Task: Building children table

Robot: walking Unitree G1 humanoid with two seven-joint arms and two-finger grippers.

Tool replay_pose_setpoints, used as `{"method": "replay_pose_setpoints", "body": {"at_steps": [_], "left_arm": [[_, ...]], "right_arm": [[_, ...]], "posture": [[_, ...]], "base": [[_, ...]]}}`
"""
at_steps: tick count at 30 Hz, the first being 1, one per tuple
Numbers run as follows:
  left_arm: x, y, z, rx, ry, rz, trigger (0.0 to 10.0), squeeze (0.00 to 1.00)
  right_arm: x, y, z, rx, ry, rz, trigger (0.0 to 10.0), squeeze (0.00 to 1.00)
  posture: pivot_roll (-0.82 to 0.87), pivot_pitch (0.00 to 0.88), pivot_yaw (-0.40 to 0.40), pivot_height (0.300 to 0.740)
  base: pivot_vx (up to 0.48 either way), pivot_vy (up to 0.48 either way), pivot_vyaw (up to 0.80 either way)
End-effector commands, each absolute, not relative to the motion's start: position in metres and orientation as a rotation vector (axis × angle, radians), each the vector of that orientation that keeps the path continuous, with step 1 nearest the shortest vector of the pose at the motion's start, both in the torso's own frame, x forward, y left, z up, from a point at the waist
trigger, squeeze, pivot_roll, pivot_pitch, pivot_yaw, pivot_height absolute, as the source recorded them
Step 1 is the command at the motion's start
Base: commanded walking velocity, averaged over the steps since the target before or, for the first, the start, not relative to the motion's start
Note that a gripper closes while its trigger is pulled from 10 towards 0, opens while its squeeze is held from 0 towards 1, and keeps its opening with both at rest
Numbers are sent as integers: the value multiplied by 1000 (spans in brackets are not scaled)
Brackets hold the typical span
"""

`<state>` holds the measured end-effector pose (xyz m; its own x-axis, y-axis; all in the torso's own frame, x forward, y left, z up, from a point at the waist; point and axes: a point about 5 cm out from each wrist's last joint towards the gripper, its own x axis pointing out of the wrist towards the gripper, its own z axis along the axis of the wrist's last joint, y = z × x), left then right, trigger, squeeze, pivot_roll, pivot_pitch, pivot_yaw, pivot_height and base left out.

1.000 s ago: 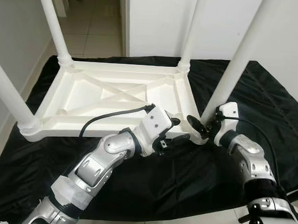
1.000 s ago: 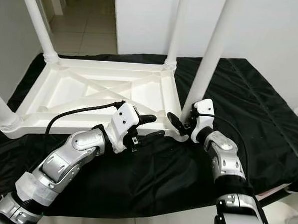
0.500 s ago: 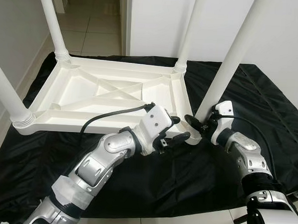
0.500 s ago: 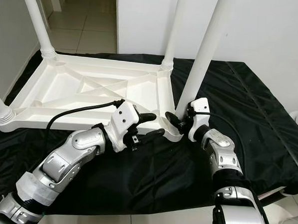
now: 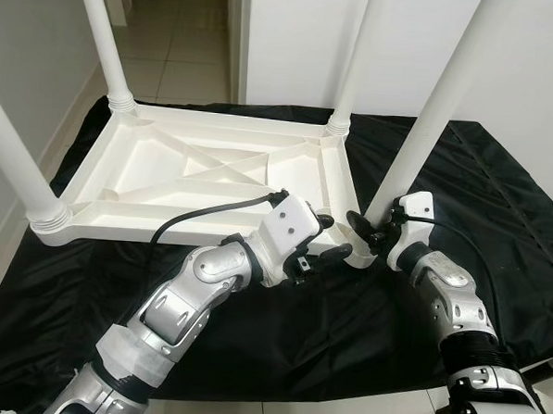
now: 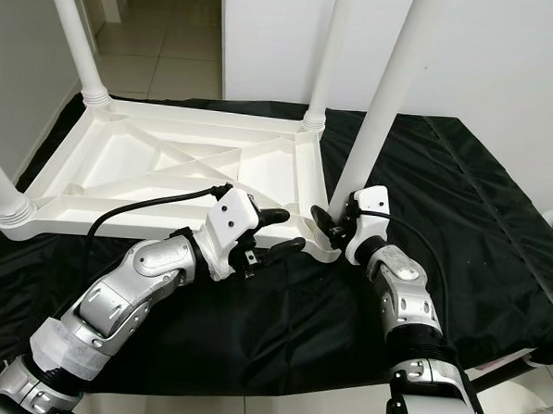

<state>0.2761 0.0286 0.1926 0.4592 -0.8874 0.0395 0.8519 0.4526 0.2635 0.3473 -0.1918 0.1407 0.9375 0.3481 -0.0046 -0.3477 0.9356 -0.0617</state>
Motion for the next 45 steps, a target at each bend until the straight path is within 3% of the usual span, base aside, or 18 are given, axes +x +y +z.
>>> {"method": "replay_pose_setpoints", "body": {"at_steps": [1,12,17,24,30,31,32,33,43,44,45], "left_arm": [[275,32,190,235,-169,-1087,10000,0],[280,31,188,243,-177,-1056,10000,0],[280,28,187,245,-181,-1061,10000,0],[280,28,186,243,-178,-1061,10000,0],[282,28,185,241,-176,-1043,10000,0],[282,29,185,240,-177,-1037,10000,0],[282,29,185,240,-177,-1037,10000,0],[283,30,185,238,-179,-1026,10000,0],[287,33,189,217,-202,-965,10000,0],[291,35,191,197,-205,-935,10000,0],[295,37,194,177,-210,-900,10000,0]], "right_arm": [[344,-200,130,-41,46,211,10000,0],[322,-187,119,71,35,-309,10000,0],[314,-175,118,93,18,-447,10000,0],[313,-167,122,122,5,-454,10000,0],[309,-179,128,98,-27,-454,10000,0],[307,-180,129,107,-36,-450,10000,863],[307,-180,129,107,-36,-450,10000,863],[305,-176,131,147,-69,-386,10000,1000],[301,-175,133,125,-94,-375,10000,1000],[299,-174,134,119,-96,-360,10000,553],[297,-174,134,120,-104,-343,10000,0]], "posture": [[15,0,-32,740],[-29,0,-9,740],[-40,0,-4,740],[-48,0,-5,740],[-49,0,-13,740],[-47,0,-14,740],[-47,0,-14,740],[-45,0,-15,740],[-43,0,-18,740],[-45,0,-19,740],[-46,0,-19,740]], "base": [[0,0,0],[0,0,0],[0,0,0],[0,0,0],[0,0,0],[0,0,0],[0,0,0],[0,0,0],[0,0,0],[0,0,0],[0,0,0]]}}
